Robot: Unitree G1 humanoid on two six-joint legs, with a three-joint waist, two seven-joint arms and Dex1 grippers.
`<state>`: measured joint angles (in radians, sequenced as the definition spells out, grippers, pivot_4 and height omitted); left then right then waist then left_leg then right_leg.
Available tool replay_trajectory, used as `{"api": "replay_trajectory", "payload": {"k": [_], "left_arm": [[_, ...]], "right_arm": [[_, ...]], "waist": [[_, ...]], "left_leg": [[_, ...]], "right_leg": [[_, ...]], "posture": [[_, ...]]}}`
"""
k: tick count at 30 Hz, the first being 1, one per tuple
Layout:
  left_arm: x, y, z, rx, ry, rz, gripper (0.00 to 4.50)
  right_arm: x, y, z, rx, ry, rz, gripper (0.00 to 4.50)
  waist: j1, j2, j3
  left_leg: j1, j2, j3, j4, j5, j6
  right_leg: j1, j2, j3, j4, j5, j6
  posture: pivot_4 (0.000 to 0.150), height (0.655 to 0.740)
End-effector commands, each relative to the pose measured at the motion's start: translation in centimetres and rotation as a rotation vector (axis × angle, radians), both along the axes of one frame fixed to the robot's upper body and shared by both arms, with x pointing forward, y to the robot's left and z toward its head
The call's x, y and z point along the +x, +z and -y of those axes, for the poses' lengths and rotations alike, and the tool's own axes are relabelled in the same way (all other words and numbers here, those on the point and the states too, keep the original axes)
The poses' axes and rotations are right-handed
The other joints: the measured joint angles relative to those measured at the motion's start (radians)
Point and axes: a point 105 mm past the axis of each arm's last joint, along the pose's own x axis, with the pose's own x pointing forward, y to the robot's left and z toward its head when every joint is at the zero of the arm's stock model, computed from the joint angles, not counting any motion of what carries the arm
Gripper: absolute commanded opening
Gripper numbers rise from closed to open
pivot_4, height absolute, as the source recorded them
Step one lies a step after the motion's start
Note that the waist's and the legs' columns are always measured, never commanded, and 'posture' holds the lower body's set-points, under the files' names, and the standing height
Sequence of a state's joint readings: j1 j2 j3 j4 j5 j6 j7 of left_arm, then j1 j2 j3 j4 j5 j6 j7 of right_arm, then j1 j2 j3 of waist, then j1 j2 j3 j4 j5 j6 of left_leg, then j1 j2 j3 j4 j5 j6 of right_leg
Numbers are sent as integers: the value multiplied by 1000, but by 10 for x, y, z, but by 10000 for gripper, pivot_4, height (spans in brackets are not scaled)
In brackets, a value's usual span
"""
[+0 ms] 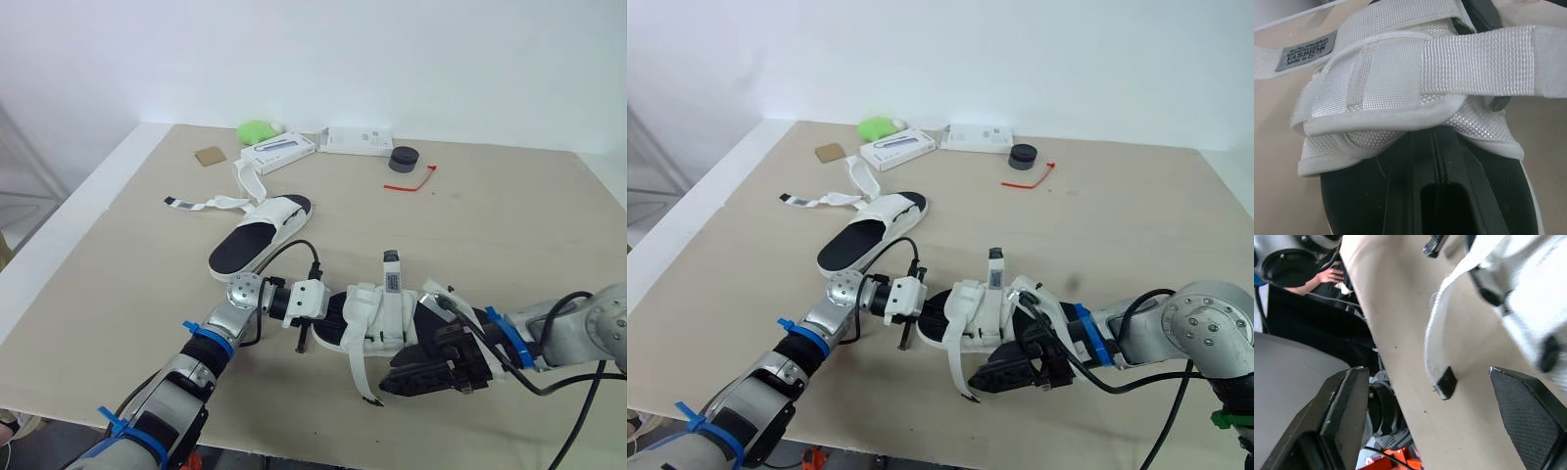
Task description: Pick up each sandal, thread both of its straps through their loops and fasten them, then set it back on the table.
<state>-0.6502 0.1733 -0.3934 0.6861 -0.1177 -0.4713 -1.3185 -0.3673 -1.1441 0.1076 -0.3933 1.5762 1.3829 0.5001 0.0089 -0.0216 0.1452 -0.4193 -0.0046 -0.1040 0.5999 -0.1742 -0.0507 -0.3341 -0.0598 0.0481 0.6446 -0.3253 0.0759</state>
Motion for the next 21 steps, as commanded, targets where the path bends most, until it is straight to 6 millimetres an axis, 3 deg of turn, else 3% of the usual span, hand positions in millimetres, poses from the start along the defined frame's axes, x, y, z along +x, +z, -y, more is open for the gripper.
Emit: {"api": "replay_trajectory", "payload": {"k": [1,10,21], "left_arm": [[-22,-71,-25,265,16,-207,0],[-23,-71,-25,265,17,-209,0],[-23,-71,-26,267,20,-207,0]], "right_arm": [[-12,1,-13,6,81,-8,42128],[2,-16,-23,-54,36,-15,42128],[6,-18,-32,-72,32,-12,42128]], "waist": [[0,0,0],[-1,1,-1],[-1,3,-2]], "left_leg": [[0,0,0,0,0,0],[-1,0,-1,0,0,1],[-1,0,-2,0,1,1]], "right_leg": [[0,0,0,0,1,1],[-1,1,-1,0,0,-1],[-1,1,-2,0,1,-1]], "posture": [[1500,7400],[1500,7400],[1500,7400]]}}
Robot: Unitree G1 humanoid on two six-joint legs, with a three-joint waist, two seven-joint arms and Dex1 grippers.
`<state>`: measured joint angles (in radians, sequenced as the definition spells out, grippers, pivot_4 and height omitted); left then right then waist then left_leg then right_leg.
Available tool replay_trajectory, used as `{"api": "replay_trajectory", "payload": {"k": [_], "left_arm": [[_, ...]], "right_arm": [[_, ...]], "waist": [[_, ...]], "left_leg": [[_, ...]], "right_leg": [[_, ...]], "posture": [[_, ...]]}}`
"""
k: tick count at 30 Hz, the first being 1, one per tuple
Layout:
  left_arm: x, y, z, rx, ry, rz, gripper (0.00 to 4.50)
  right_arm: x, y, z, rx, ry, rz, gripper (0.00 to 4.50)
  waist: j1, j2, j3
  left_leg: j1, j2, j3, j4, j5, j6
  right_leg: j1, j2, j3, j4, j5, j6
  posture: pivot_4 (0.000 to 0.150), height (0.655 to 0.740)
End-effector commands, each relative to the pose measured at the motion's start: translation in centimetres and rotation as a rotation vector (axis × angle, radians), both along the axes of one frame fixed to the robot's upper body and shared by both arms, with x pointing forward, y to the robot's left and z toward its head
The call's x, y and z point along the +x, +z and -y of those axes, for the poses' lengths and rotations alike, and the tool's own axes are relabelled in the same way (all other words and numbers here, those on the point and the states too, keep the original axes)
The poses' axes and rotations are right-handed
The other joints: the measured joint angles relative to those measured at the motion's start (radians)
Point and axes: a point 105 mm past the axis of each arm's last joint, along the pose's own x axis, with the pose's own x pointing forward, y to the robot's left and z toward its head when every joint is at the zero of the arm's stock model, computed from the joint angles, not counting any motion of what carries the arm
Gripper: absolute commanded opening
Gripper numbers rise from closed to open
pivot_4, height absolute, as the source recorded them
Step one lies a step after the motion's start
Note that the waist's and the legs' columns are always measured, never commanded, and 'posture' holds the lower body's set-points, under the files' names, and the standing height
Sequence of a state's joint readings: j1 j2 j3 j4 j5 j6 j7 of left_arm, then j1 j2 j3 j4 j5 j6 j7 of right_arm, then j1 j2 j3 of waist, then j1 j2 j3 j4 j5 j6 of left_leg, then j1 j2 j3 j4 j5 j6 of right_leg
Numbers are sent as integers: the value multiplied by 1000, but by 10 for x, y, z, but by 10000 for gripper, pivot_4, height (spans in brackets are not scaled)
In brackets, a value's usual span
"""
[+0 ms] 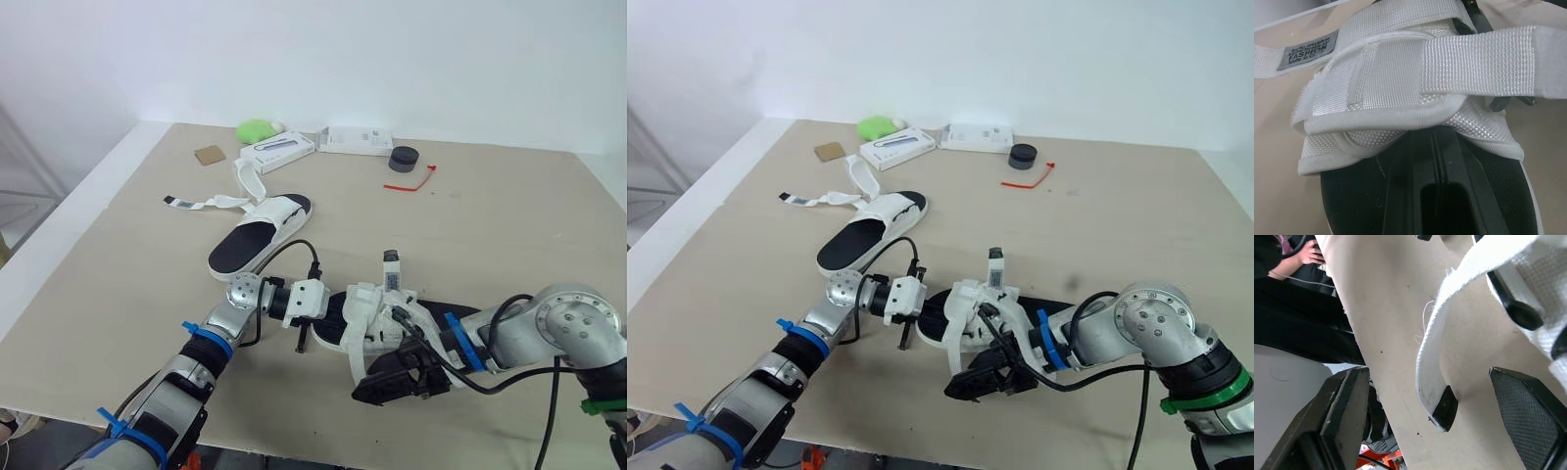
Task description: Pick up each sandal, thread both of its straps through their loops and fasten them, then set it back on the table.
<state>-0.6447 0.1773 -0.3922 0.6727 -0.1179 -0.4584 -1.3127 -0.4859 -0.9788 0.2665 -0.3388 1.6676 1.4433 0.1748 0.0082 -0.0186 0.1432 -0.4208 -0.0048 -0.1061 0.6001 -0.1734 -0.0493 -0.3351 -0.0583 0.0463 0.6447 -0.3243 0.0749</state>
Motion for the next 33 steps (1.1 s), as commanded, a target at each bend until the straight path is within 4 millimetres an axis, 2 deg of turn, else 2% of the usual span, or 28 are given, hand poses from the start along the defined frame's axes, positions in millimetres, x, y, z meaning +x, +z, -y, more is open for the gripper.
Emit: {"api": "replay_trajectory", "payload": {"k": [1,4,9,10,11,15,20,23,26,28,31,33], "left_arm": [[-23,-71,-25,267,11,-204,0],[-23,-72,-25,267,11,-203,0],[-22,-71,-23,262,16,-202,0],[-22,-71,-23,262,17,-201,0],[-22,-71,-23,261,18,-201,0],[-22,-71,-24,261,20,-201,0],[-21,-71,-24,262,22,-201,0],[-21,-71,-25,262,23,-201,0],[-20,-71,-25,261,27,-200,0],[-19,-71,-25,261,29,-201,0],[-19,-71,-25,261,30,-202,0],[-19,-71,-25,260,32,-201,0]], "right_arm": [[-2,8,-6,28,28,8,42128],[-4,9,-6,19,37,9,33504],[-5,7,-8,6,51,17,9786],[-5,8,-8,6,52,16,3396],[-5,8,-7,4,51,16,1344],[-6,14,-5,29,57,11,1344],[-3,68,-16,331,79,23,1344],[10,83,-15,403,29,43,1344],[28,90,-11,410,-43,61,1344],[45,88,-6,362,-120,73,1344],[61,71,2,265,-214,46,1344],[64,64,5,229,-241,25,1344]], "waist": [[0,0,0],[0,0,0],[0,0,0],[0,0,0],[0,0,0],[0,0,0],[0,1,1],[0,0,1],[0,0,1],[0,0,2],[0,0,1],[0,1,2]], "left_leg": [[0,0,0,0,0,0],[0,0,0,0,0,0],[-1,0,-1,0,0,0],[-1,0,-1,0,0,0],[-1,0,-1,0,0,0],[-1,0,-1,0,0,0],[-1,0,-1,0,0,0],[-1,0,-1,0,0,1],[-1,1,-1,0,0,1],[-1,0,-1,0,0,1],[-2,1,-1,0,1,1],[-2,1,-1,0,1,1]], "right_leg": [[0,0,0,0,0,0],[0,0,0,0,0,-1],[-1,0,0,0,-1,-1],[-1,0,0,0,-1,-1],[0,0,0,0,-1,-1],[-1,0,0,0,-1,-1],[0,0,0,0,-1,-1],[0,0,-1,0,-1,-1],[0,0,-1,0,-1,-1],[-1,-1,0,0,0,-2],[-1,-1,-1,0,1,-4],[-1,-1,0,0,3,-8]], "posture": [[1500,7400],[1500,7400],[1500,7400],[1500,7400],[1500,7400],[1500,7400],[1500,7400],[1500,7400],[1500,7400],[1500,7400],[1500,7400],[1500,7400]]}}
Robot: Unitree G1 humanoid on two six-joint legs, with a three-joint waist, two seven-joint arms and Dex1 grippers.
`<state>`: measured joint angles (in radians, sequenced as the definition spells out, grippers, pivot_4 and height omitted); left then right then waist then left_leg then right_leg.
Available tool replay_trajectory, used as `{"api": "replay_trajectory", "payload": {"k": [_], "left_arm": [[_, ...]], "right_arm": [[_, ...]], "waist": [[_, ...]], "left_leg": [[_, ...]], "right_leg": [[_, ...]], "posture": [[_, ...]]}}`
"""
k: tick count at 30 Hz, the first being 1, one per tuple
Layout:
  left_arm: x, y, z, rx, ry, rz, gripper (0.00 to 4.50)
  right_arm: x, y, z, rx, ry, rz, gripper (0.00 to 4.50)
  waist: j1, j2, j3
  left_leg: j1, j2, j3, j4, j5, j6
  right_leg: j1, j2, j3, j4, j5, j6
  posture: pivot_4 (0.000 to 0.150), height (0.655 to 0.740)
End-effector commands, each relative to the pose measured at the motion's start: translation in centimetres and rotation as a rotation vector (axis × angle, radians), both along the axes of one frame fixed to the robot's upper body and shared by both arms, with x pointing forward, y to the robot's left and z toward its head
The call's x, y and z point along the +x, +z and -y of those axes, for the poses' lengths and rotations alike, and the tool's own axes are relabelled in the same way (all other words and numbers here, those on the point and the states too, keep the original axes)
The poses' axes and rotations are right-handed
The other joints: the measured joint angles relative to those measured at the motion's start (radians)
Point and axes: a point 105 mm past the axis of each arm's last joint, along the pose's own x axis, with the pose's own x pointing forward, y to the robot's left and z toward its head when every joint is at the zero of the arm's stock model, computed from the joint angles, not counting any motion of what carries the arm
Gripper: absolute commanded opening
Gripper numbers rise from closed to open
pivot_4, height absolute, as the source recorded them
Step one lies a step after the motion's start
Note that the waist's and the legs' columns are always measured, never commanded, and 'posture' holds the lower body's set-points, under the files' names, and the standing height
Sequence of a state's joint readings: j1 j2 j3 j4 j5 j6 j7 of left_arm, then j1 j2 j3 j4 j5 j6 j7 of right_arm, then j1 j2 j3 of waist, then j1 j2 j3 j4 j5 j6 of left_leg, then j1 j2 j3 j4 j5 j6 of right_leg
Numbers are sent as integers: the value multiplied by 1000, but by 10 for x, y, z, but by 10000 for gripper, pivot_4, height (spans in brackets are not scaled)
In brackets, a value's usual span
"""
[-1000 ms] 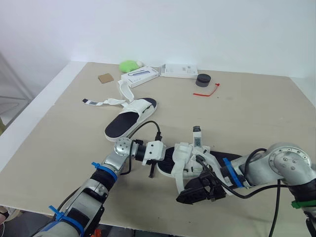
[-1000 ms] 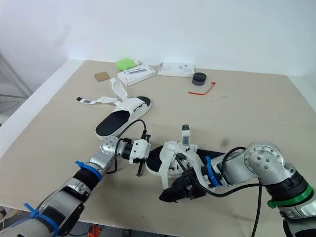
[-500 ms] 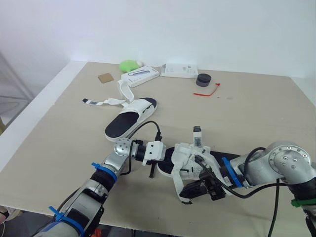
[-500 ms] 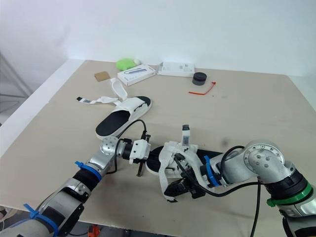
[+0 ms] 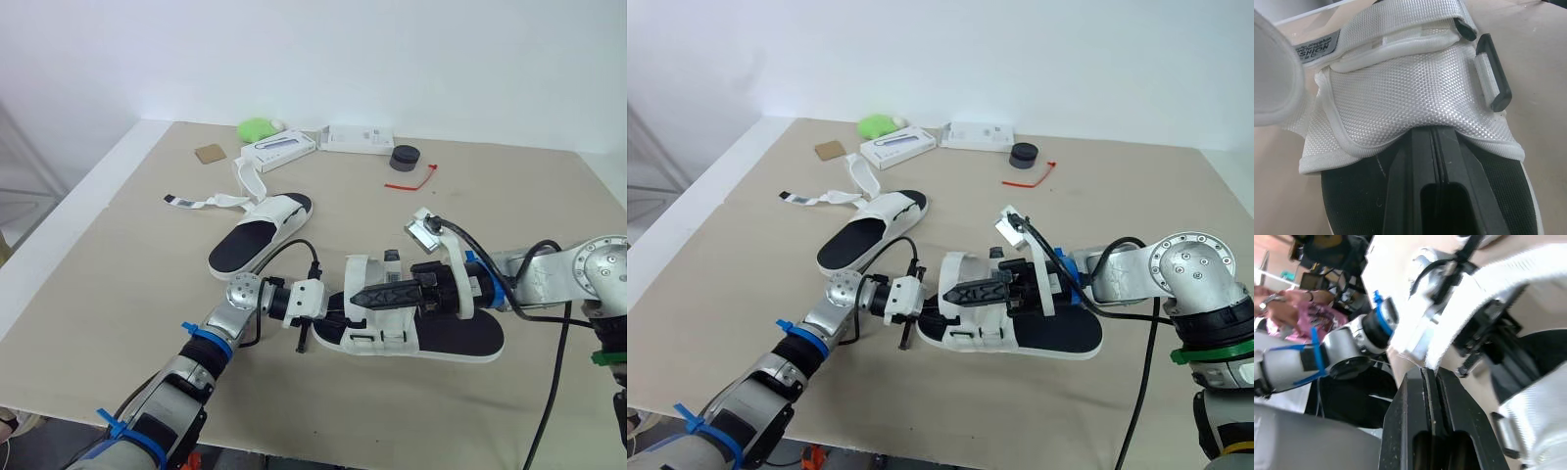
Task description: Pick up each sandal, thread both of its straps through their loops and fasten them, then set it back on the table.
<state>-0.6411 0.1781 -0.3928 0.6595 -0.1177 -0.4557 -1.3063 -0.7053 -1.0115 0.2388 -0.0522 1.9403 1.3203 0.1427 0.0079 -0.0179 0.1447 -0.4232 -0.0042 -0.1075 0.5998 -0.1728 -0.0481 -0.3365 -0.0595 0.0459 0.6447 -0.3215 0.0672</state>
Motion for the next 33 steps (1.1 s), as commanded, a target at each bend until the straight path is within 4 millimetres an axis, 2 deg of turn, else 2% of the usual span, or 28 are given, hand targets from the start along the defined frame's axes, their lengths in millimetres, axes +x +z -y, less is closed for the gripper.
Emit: {"api": "replay_trajectory", "payload": {"k": [1,9,18,23,33], "left_arm": [[-19,-72,-25,265,30,-208,0],[-19,-73,-24,264,31,-207,0],[-19,-73,-24,262,31,-209,0],[-20,-73,-24,263,31,-210,0],[-20,-72,-22,262,26,-208,0]], "right_arm": [[11,-13,6,-76,-69,-50,1344],[12,-30,11,-152,-94,-107,1344],[15,-17,11,-90,-76,-121,1344],[9,-15,8,-50,-28,-148,1344],[19,-4,5,-11,-38,-134,1344]], "waist": [[0,0,0],[0,1,0],[0,1,0],[0,1,0],[0,1,0]], "left_leg": [[0,0,0,0,0,0],[-1,0,0,0,1,1],[-1,0,0,0,1,2],[-1,0,0,0,1,2],[-1,0,0,0,1,2]], "right_leg": [[0,0,0,0,1,-1],[-1,0,0,0,0,0],[-1,0,0,0,1,0],[0,0,0,0,1,0],[-1,0,0,0,1,0]], "posture": [[1500,7400],[1500,7400],[1500,7400],[1500,7400],[1500,7400]]}}
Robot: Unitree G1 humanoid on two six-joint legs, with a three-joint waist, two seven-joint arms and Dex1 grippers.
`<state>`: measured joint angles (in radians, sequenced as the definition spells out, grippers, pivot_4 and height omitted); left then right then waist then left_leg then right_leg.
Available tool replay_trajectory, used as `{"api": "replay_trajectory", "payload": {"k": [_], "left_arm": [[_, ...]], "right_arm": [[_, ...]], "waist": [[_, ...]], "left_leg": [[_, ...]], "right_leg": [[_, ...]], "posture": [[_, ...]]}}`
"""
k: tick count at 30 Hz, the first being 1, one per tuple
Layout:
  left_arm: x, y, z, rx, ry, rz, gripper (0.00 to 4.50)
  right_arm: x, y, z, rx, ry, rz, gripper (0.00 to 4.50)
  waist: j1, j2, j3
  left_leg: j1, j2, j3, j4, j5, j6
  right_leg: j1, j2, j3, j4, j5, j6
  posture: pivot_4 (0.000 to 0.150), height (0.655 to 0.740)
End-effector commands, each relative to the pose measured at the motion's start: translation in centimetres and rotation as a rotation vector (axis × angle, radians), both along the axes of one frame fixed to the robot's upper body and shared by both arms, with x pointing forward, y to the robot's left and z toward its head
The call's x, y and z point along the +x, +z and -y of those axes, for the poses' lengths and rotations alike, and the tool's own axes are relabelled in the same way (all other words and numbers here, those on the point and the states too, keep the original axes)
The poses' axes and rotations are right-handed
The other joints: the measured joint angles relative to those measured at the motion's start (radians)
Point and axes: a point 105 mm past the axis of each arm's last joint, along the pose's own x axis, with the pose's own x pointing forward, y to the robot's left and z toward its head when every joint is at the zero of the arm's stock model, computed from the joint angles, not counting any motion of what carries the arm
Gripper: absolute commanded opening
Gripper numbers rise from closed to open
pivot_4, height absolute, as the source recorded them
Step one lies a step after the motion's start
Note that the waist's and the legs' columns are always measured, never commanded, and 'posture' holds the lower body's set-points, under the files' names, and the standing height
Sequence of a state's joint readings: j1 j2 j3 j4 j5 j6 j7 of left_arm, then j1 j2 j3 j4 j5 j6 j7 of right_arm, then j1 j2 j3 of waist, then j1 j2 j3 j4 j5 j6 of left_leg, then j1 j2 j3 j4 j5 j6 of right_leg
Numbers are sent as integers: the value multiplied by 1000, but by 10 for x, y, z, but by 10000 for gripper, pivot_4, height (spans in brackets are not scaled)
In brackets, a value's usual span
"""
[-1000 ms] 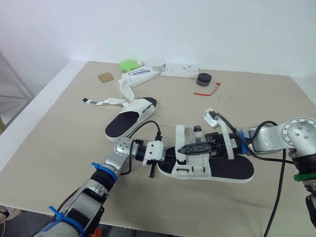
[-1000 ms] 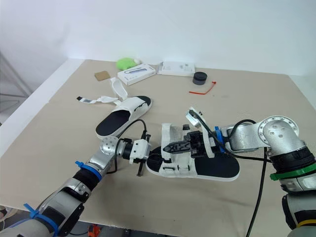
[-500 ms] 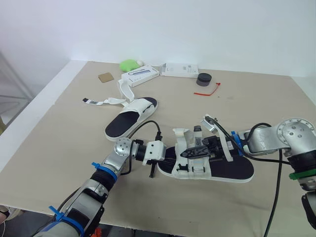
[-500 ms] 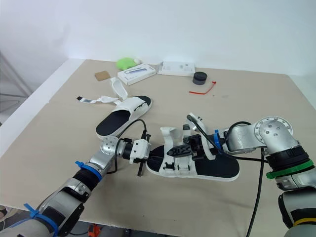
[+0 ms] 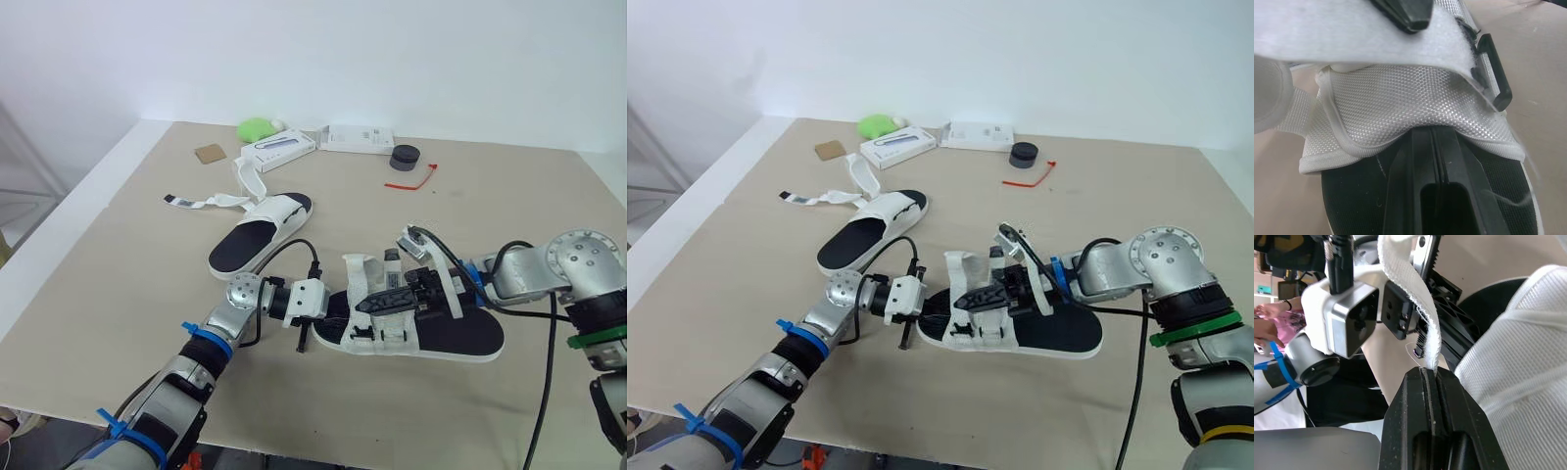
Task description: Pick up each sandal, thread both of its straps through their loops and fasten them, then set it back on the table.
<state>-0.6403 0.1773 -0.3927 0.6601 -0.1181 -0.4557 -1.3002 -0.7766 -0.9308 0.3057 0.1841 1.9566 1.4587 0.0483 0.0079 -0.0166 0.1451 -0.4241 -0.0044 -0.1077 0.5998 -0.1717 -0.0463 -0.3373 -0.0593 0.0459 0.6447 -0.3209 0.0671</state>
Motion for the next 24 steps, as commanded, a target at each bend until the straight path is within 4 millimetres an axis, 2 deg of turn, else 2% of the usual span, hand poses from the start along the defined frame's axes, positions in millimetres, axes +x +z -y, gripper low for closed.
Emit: {"api": "replay_trajectory", "payload": {"k": [1,11,24], "left_arm": [[-20,-72,-22,264,19,-209,0],[-21,-72,-21,258,18,-209,0],[-21,-71,-23,263,10,-206,0]], "right_arm": [[5,20,-2,49,4,54,1344],[-10,-8,4,-6,1,-15,1344],[-11,-22,11,-52,-52,-34,1344]], "waist": [[0,0,0],[0,1,-1],[0,1,-1]], "left_leg": [[0,0,0,0,0,0],[0,-1,0,0,0,0],[0,-1,0,0,0,0]], "right_leg": [[0,0,0,0,0,0],[0,0,0,0,0,0],[0,0,0,0,0,0]], "posture": [[1500,7400],[1500,7400],[1500,7400]]}}
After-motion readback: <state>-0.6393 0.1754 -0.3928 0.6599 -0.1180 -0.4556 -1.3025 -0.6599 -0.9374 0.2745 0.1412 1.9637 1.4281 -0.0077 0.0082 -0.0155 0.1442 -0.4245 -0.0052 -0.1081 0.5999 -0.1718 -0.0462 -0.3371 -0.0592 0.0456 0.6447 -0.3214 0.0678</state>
